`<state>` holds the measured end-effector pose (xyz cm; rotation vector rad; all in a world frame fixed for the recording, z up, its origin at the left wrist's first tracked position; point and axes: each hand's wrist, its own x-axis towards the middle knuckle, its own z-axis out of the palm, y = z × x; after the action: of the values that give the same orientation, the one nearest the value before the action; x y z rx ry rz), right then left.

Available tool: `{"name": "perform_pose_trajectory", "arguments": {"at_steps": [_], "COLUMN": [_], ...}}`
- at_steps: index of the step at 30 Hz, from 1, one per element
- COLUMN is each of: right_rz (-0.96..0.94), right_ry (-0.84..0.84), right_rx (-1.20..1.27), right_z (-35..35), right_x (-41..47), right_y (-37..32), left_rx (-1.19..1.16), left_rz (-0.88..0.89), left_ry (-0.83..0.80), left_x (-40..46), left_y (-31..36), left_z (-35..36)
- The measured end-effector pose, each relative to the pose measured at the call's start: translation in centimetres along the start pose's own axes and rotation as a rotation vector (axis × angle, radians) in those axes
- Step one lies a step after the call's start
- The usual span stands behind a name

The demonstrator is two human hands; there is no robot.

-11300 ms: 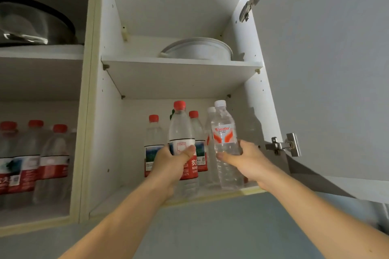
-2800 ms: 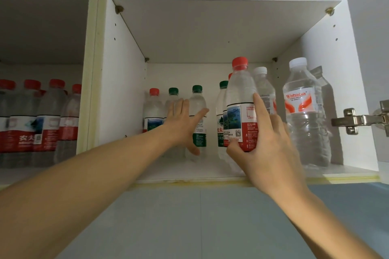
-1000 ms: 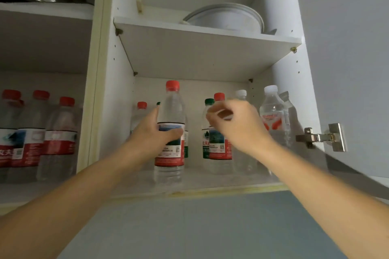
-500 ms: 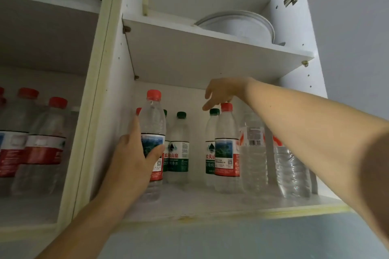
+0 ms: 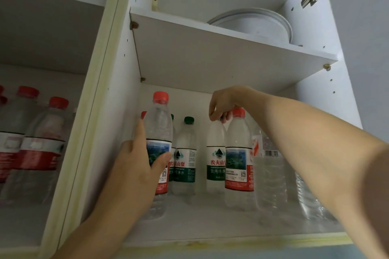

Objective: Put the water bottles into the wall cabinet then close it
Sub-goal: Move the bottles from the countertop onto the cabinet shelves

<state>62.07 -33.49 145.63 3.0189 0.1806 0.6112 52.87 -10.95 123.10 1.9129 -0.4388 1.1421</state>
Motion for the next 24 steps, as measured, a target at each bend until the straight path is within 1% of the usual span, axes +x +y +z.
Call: {"name": "perform_pose_trajectory", "arguments": {"at_steps": [3,6,11,18,22,24], "right_rz": [-0.032,-0.053,-0.034,0.026,0.026,0.013], "right_ry": [0.026,-0.002,0.009,-0.039,-0.033,-0.005], "right_rx": [0.032,0.037,0.055,0.059,0.047,0.049], "right_z": [0.5,1.1,2.6,2.9,2.6,1.5], "right_x": [1.4,2.7,3.9,3.7,2.9,1.9], "right_y": [-0.7,-1.7,-1.8,-2.2,-2.3,-2.1], "left_rx": [-0.015,-0.020,-0.005,0.002,0.009,0.010], "left_rz": [0.004,0.001,-0.001,0.002,0.006,0.007], "left_ry": [0.004,0.002,-0.005,-0.013,-0.017,-0.014], "left_x": [-0.1,-0.1,0.0,0.1,0.1,0.1], "left_y": [0.2,0.4,0.2,0.0,-0.1,-0.3], "left_z": [0.0,-0.2,-0.3,-0.1,0.0,-0.1]}}
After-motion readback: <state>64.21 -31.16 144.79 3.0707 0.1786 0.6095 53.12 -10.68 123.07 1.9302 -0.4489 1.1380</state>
